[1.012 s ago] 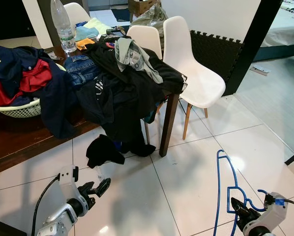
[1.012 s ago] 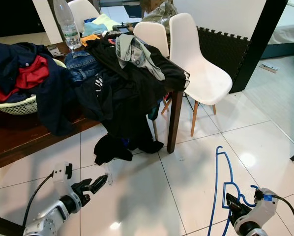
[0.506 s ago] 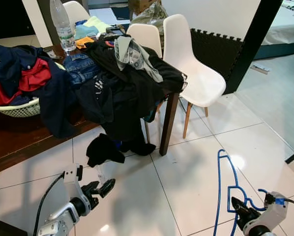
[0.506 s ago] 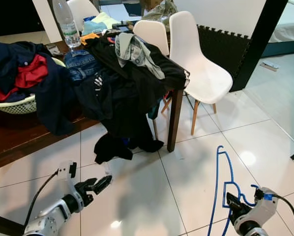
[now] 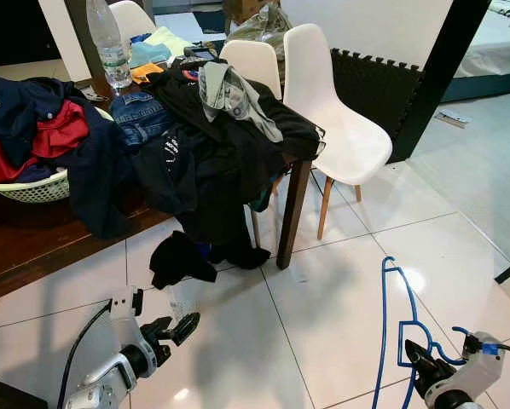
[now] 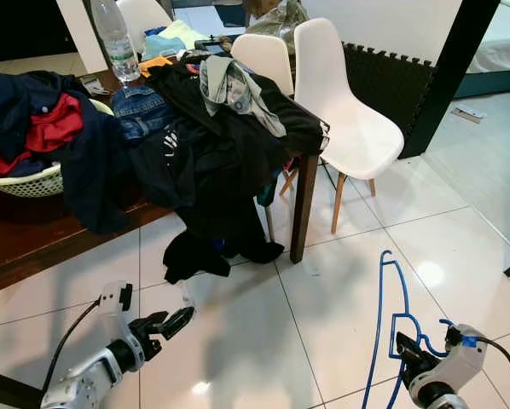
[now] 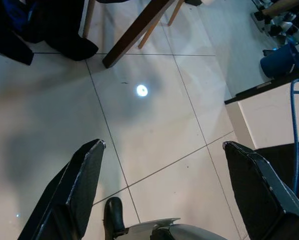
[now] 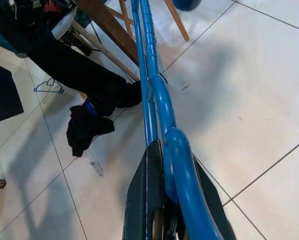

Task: Hang hanger

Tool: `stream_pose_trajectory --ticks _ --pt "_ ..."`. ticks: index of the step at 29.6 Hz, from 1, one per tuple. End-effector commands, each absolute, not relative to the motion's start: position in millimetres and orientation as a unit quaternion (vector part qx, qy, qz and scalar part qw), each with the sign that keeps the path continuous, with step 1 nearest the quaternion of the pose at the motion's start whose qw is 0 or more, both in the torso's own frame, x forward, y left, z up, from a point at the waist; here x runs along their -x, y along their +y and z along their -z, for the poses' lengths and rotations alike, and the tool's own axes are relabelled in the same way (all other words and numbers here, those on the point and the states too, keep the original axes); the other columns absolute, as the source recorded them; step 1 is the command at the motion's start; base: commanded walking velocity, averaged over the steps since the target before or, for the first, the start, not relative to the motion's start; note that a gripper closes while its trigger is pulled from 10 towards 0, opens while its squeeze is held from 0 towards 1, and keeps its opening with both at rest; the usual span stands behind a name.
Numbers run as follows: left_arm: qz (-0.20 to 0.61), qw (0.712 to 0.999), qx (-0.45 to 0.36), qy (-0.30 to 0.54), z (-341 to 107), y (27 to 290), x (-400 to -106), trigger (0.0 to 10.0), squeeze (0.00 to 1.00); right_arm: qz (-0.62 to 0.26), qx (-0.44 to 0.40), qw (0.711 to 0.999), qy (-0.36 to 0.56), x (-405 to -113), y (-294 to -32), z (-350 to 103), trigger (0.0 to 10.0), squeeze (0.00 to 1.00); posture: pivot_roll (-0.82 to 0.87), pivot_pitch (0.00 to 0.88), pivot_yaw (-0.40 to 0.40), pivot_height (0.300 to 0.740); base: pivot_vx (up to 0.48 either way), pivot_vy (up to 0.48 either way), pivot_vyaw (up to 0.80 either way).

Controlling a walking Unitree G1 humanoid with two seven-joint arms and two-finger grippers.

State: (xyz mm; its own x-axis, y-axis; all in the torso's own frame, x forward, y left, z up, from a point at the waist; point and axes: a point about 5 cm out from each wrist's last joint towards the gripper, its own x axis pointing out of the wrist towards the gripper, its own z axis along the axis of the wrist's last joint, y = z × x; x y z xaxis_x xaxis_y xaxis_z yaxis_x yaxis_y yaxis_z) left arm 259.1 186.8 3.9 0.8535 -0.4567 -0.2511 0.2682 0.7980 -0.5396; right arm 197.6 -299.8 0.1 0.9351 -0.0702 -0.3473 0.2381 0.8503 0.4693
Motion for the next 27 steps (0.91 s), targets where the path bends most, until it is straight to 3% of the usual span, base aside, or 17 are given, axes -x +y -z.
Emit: stream_pose_trajectory --ticks 1,8,15,18,19,21,25,27 --pt "0.202 0.928 0.245 0.195 -3.4 193.4 -255.0 10.0 0.0 0.086 -0.27 0.945 0.163 -194.3 -298.6 2.5 10.0 0.0 0.07 0.167 0.005 0.74 0.0 0.0 0.0" --pt "0.201 0.927 0.278 0.153 -15.1 199.0 -258.9 10.0 0.0 0.102 -0.268 0.945 0.157 -194.7 -302.4 0.6 10.0 0.0 0.07 0.173 0.0 0.74 0.0 0.0 0.0" --pt "0.29 0.913 0.268 0.104 -50.2 191.8 -267.8 10.0 0.0 0.103 -0.262 0.953 0.114 -207.2 -307.2 -15.6 10.0 0.0 0.08 0.175 -0.002 0.74 0.0 0.0 0.0" --pt "0.395 0.877 0.26 0.079 -83.3 177.2 -268.8 10.0 0.0 0.083 -0.235 0.966 0.065 -232.5 -310.7 -48.0 10.0 0.0 0.08 0.18 0.0 0.74 0.0 0.0 0.0" --pt "0.395 0.877 0.26 0.079 -83.3 177.2 -268.8 10.0 0.0 0.083 -0.235 0.966 0.065 -232.5 -310.7 -48.0 10.0 0.0 0.08 0.18 0.0 0.74 0.0 0.0 0.0" --pt "0.476 0.845 0.231 0.074 -105.1 160.8 -261.7 10.0 0.0 0.049 -0.21 0.976 0.008 -256.8 -308.9 -85.9 10.0 0.0 0.08 0.172 -0.001 0.74 0.0 0.0 0.0" --pt "0.491 0.842 0.214 0.06 -116.6 154.3 -262.9 10.0 0.0 0.02 -0.189 0.982 -0.012 -267.7 -301.3 -104.8 10.0 0.0 0.08 0.174 -0.003 0.74 0.0 0.0 0.0" --pt "0.47 0.858 0.202 0.039 -125.3 152.6 -272.0 10.0 0.0 -0.005 -0.155 0.988 -0.019 -275.2 -292.4 -117.2 10.0 0.0 0.08 0.175 -0.004 0.74 0.0 0.0 0.0"
